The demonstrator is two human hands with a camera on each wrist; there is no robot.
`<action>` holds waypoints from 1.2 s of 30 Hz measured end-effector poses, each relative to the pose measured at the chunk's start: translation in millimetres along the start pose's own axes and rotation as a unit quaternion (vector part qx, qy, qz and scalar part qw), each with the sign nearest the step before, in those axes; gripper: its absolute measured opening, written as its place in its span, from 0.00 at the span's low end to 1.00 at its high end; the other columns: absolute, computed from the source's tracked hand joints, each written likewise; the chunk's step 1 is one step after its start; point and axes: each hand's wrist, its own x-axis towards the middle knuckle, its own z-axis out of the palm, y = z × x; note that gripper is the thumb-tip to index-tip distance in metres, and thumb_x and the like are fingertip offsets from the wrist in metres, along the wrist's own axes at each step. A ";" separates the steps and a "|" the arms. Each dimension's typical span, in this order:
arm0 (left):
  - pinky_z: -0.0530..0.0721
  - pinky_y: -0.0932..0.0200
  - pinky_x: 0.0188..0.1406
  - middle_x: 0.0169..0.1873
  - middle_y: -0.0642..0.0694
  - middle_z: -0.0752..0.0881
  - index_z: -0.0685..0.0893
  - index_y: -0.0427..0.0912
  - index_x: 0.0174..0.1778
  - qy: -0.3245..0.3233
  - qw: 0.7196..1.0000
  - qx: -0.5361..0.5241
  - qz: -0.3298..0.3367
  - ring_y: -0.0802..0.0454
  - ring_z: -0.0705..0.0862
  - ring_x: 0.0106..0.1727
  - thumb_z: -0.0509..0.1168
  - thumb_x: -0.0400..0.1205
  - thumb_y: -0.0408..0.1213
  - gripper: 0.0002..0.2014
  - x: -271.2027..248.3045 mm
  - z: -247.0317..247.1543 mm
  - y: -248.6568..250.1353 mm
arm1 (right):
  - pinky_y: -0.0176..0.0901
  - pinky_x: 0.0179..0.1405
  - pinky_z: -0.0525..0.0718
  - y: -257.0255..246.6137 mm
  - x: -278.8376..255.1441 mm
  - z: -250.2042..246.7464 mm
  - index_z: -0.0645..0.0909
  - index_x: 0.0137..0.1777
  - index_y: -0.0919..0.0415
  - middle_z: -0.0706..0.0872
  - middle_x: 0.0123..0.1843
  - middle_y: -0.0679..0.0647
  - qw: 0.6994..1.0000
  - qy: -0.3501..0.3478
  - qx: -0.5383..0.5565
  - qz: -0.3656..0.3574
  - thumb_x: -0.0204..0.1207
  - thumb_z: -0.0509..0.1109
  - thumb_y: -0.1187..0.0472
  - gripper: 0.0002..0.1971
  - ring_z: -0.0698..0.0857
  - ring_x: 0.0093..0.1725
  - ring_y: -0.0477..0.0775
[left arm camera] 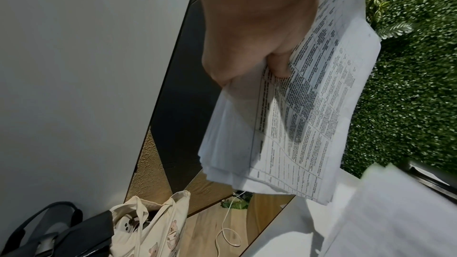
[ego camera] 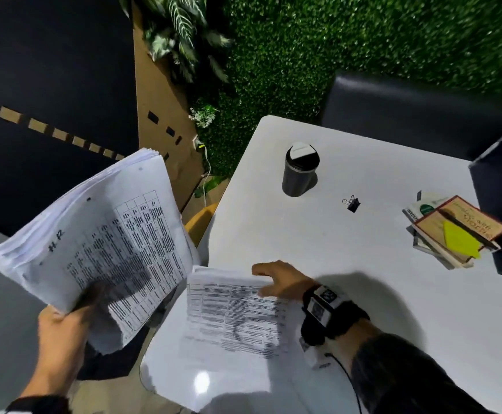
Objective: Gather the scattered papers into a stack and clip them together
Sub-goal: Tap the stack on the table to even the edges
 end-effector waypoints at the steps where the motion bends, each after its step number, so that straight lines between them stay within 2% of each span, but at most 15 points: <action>1: 0.75 0.75 0.18 0.19 0.57 0.83 0.82 0.33 0.35 -0.005 1.000 -0.002 0.003 0.67 0.76 0.19 0.64 0.77 0.17 0.09 4.5 3.3 -1.7 | 0.41 0.72 0.67 -2.7 -16.9 -7.9 0.73 0.72 0.58 0.77 0.73 0.53 0.997 0.003 0.075 -0.002 0.73 0.75 0.57 0.28 0.75 0.71 0.48; 4: 0.73 0.76 0.17 0.16 0.60 0.83 0.84 0.31 0.44 -0.032 0.999 -0.016 0.008 0.67 0.75 0.18 0.65 0.78 0.19 0.06 14.5 25.0 5.9 | 0.33 0.65 0.73 -19.9 -75.1 -37.8 0.80 0.60 0.56 0.83 0.59 0.48 0.968 0.000 0.250 -0.033 0.65 0.80 0.53 0.24 0.79 0.53 0.27; 6: 0.80 0.76 0.27 0.23 0.65 0.87 0.86 0.39 0.44 -0.080 0.996 -0.036 0.022 0.68 0.81 0.30 0.67 0.78 0.21 0.09 18.0 45.1 8.5 | 0.30 0.53 0.77 -28.2 -107.3 -54.1 0.82 0.53 0.64 0.85 0.50 0.50 0.952 0.022 0.300 -0.053 0.70 0.77 0.64 0.13 0.83 0.46 0.32; 9: 0.82 0.72 0.27 0.24 0.59 0.89 0.86 0.43 0.36 -0.205 0.978 -0.020 0.018 0.50 0.83 0.38 0.66 0.78 0.20 0.14 13.6 83.1 10.5 | 0.42 0.62 0.75 -14.5 -127.7 -61.5 0.77 0.65 0.59 0.85 0.60 0.51 0.914 0.199 0.346 -0.076 0.68 0.78 0.64 0.25 0.82 0.61 0.47; 11: 0.84 0.68 0.30 0.24 0.59 0.89 0.85 0.42 0.36 -0.277 0.961 0.001 0.000 0.47 0.85 0.37 0.66 0.76 0.20 0.12 -3.0 114.5 19.1 | 0.46 0.73 0.72 0.5 -134.1 -53.2 0.69 0.74 0.53 0.79 0.72 0.53 0.851 0.307 0.421 -0.071 0.69 0.78 0.66 0.34 0.77 0.72 0.51; 13: 0.86 0.57 0.39 0.32 0.54 0.92 0.90 0.42 0.39 -0.346 0.937 -0.032 -0.033 0.51 0.89 0.36 0.75 0.66 0.27 0.09 -22.4 145.9 23.3 | 0.50 0.75 0.73 13.4 -140.8 -35.8 0.69 0.75 0.59 0.80 0.73 0.57 0.782 0.393 0.481 -0.045 0.71 0.75 0.69 0.32 0.78 0.72 0.55; 18: 0.69 0.50 0.32 0.37 0.27 0.83 0.83 0.32 0.46 -0.488 0.864 0.082 -0.095 0.40 0.73 0.34 0.72 0.69 0.54 0.25 -50.6 196.7 1.2 | 0.57 0.74 0.74 38.0 -160.7 11.4 0.72 0.73 0.56 0.84 0.68 0.56 0.711 0.453 0.533 0.068 0.64 0.78 0.56 0.35 0.82 0.68 0.57; 20: 0.76 0.49 0.40 0.43 0.26 0.87 0.83 0.33 0.47 -0.520 0.843 0.094 -0.095 0.40 0.81 0.42 0.71 0.72 0.51 0.22 -63.5 207.4 3.7 | 0.51 0.68 0.78 49.4 -168.5 27.3 0.75 0.70 0.57 0.89 0.61 0.58 0.720 0.433 0.536 0.085 0.62 0.79 0.52 0.35 0.87 0.60 0.52; 23: 0.86 0.58 0.46 0.47 0.42 0.93 0.85 0.38 0.57 -0.550 0.829 0.023 -0.101 0.49 0.91 0.49 0.61 0.86 0.46 0.15 -88.5 220.6 17.7 | 0.51 0.49 0.79 53.8 -181.7 35.5 0.80 0.57 0.57 0.78 0.56 0.83 0.723 0.472 0.494 0.101 0.55 0.81 0.38 0.34 0.75 0.46 0.49; 24: 0.86 0.56 0.53 0.52 0.45 0.92 0.83 0.40 0.62 -0.549 0.829 -0.008 -0.108 0.50 0.90 0.55 0.57 0.87 0.52 0.20 -96.8 223.2 22.4 | 0.54 0.49 0.80 54.6 -184.9 36.2 0.79 0.52 0.59 0.75 0.56 0.86 0.715 0.503 0.476 0.100 0.59 0.81 0.41 0.28 0.83 0.42 0.62; 25: 0.85 0.53 0.58 0.55 0.45 0.91 0.82 0.41 0.63 -0.537 0.837 -0.030 -0.103 0.48 0.88 0.60 0.58 0.83 0.61 0.27 -102.1 227.0 23.2 | 0.57 0.53 0.81 57.1 -188.5 36.3 0.79 0.51 0.61 0.76 0.54 0.85 0.705 0.531 0.460 0.102 0.65 0.80 0.50 0.21 0.83 0.50 0.77; 27: 0.86 0.58 0.55 0.49 0.48 0.93 0.85 0.41 0.55 -0.506 0.856 -0.065 -0.083 0.49 0.89 0.58 0.71 0.67 0.68 0.35 -113.5 232.3 31.4 | 0.53 0.50 0.80 62.5 -194.1 37.2 0.79 0.48 0.64 0.85 0.37 0.68 0.684 0.570 0.447 0.083 0.68 0.79 0.58 0.15 0.84 0.38 0.59; 30: 0.85 0.61 0.55 0.53 0.51 0.92 0.88 0.45 0.56 -0.518 0.851 -0.075 -0.045 0.53 0.89 0.59 0.85 0.54 0.51 0.34 -131.3 238.2 40.2 | 0.39 0.30 0.71 69.7 -201.1 39.4 0.74 0.29 0.51 0.71 0.20 0.41 0.684 0.570 0.452 0.052 0.66 0.79 0.62 0.15 0.68 0.21 0.46; 34: 0.85 0.59 0.56 0.56 0.46 0.92 0.87 0.45 0.59 -0.497 0.863 -0.087 -0.015 0.48 0.89 0.60 0.81 0.66 0.28 0.25 -144.1 241.2 42.0 | 0.34 0.48 0.83 82.8 -209.3 38.5 0.82 0.45 0.54 0.92 0.37 0.38 0.740 0.496 0.454 0.023 0.64 0.78 0.76 0.18 0.89 0.40 0.36; 36: 0.86 0.59 0.53 0.53 0.44 0.92 0.89 0.46 0.55 -0.479 0.872 -0.096 -0.010 0.46 0.89 0.58 0.81 0.65 0.28 0.23 -145.1 242.3 35.6 | 0.45 0.59 0.85 94.3 -210.9 36.6 0.86 0.51 0.57 0.93 0.47 0.49 0.739 0.483 0.467 0.046 0.55 0.87 0.63 0.22 0.91 0.50 0.49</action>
